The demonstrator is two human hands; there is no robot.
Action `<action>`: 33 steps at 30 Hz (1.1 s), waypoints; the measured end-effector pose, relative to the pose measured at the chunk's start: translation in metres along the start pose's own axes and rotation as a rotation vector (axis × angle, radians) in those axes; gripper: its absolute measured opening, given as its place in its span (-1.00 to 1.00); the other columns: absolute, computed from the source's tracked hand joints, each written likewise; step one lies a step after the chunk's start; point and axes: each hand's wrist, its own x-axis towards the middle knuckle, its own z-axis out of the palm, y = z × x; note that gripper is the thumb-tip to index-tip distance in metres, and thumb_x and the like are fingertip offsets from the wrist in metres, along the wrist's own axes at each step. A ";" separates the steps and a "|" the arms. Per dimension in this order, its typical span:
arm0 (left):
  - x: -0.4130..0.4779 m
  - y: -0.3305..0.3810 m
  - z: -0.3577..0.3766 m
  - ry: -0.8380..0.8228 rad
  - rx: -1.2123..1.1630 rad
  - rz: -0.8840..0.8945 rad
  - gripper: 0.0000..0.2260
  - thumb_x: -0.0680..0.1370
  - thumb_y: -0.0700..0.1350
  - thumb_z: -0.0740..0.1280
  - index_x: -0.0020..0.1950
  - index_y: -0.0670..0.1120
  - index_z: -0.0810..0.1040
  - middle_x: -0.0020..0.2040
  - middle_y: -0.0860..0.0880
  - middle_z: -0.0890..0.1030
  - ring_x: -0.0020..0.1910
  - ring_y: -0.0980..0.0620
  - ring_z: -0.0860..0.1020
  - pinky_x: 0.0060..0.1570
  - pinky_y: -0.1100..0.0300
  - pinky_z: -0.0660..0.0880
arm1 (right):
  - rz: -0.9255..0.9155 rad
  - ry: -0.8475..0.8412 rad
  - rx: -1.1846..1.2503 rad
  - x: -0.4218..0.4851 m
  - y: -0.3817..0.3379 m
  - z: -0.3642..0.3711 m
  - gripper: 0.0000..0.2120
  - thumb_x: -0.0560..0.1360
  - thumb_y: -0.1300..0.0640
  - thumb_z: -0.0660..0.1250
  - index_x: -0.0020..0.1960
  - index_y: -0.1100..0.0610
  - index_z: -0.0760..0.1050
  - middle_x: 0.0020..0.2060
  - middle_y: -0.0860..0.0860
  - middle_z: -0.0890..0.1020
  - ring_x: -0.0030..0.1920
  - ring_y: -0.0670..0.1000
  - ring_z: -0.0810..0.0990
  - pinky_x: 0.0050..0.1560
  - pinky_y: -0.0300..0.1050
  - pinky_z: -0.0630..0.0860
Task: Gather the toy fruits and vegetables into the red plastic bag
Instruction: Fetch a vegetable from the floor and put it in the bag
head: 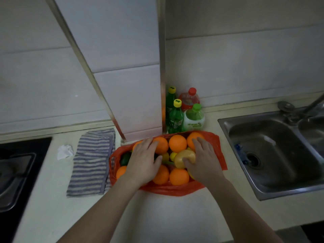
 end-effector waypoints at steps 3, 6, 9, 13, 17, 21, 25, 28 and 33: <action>-0.002 0.003 -0.014 0.017 0.016 0.020 -0.51 0.57 0.12 0.19 0.47 -0.01 0.29 0.43 -0.05 0.35 0.40 -0.09 0.31 0.41 -0.04 0.26 | -0.032 0.019 -0.039 -0.005 -0.007 -0.012 -0.32 0.52 -0.18 0.23 0.52 0.07 0.12 0.49 0.04 0.21 0.49 0.04 0.12 0.48 -0.01 0.13; -0.005 0.004 -0.027 0.023 0.029 0.037 -0.51 0.58 0.12 0.17 0.48 -0.03 0.27 0.46 -0.07 0.33 0.43 -0.09 0.29 0.43 -0.05 0.23 | -0.043 0.034 -0.068 -0.014 -0.018 -0.022 -0.39 0.56 -0.16 0.15 0.52 0.07 0.13 0.50 0.01 0.21 0.50 0.02 0.10 0.48 -0.06 0.06; -0.007 0.004 -0.041 0.031 0.013 0.062 -0.52 0.61 0.10 0.16 0.48 -0.06 0.28 0.46 -0.08 0.34 0.44 -0.08 0.29 0.44 0.00 0.21 | -0.028 0.052 -0.086 -0.024 -0.034 -0.032 -0.44 0.59 -0.14 0.10 0.52 0.06 0.14 0.50 0.00 0.23 0.50 0.02 0.11 0.47 -0.06 0.07; -0.012 0.005 -0.064 0.022 -0.016 0.111 -0.53 0.64 0.09 0.11 0.52 -0.04 0.21 0.49 -0.06 0.30 0.46 -0.04 0.25 0.44 0.07 0.17 | 0.000 0.124 -0.097 -0.042 -0.057 -0.044 -0.49 0.61 -0.10 0.06 0.51 0.06 0.18 0.48 0.01 0.26 0.49 0.01 0.15 0.45 -0.05 0.11; -0.020 -0.001 -0.084 0.031 0.000 0.171 -0.52 0.65 0.08 0.08 0.54 -0.05 0.20 0.53 -0.06 0.26 0.49 -0.04 0.22 0.47 0.04 0.13 | 0.029 0.189 -0.123 -0.060 -0.078 -0.053 -0.51 0.61 -0.09 0.05 0.49 0.06 0.22 0.46 0.00 0.30 0.47 0.00 0.19 0.44 -0.05 0.15; -0.026 -0.009 -0.096 0.029 0.020 0.241 -0.54 0.63 0.08 0.05 0.51 -0.03 0.25 0.51 -0.05 0.30 0.47 -0.04 0.25 0.46 -0.03 0.19 | 0.064 0.255 -0.177 -0.081 -0.095 -0.060 -0.52 0.59 -0.08 0.05 0.46 0.06 0.27 0.41 0.01 0.37 0.43 0.00 0.26 0.41 -0.06 0.21; -0.036 -0.006 -0.107 0.026 -0.011 0.326 -0.54 0.64 0.07 0.06 0.52 -0.05 0.25 0.51 -0.05 0.29 0.48 -0.03 0.24 0.47 -0.01 0.18 | 0.130 0.310 -0.195 -0.112 -0.113 -0.069 -0.52 0.59 -0.07 0.05 0.46 0.08 0.29 0.40 0.02 0.39 0.41 0.01 0.29 0.38 -0.05 0.24; -0.047 0.004 -0.115 0.015 -0.037 0.396 -0.53 0.64 0.06 0.06 0.53 -0.06 0.23 0.52 -0.05 0.28 0.48 -0.02 0.23 0.48 0.02 0.16 | 0.170 0.349 -0.217 -0.134 -0.122 -0.076 -0.56 0.60 -0.02 0.10 0.44 0.09 0.32 0.36 0.03 0.42 0.38 0.02 0.32 0.36 -0.08 0.24; -0.065 0.028 -0.129 0.026 -0.068 0.506 -0.55 0.64 0.05 0.08 0.52 -0.05 0.25 0.52 -0.04 0.28 0.49 -0.02 0.23 0.48 0.04 0.16 | 0.256 0.414 -0.233 -0.172 -0.124 -0.088 -0.54 0.59 -0.06 0.10 0.44 0.07 0.30 0.37 0.01 0.41 0.40 0.00 0.31 0.39 -0.07 0.24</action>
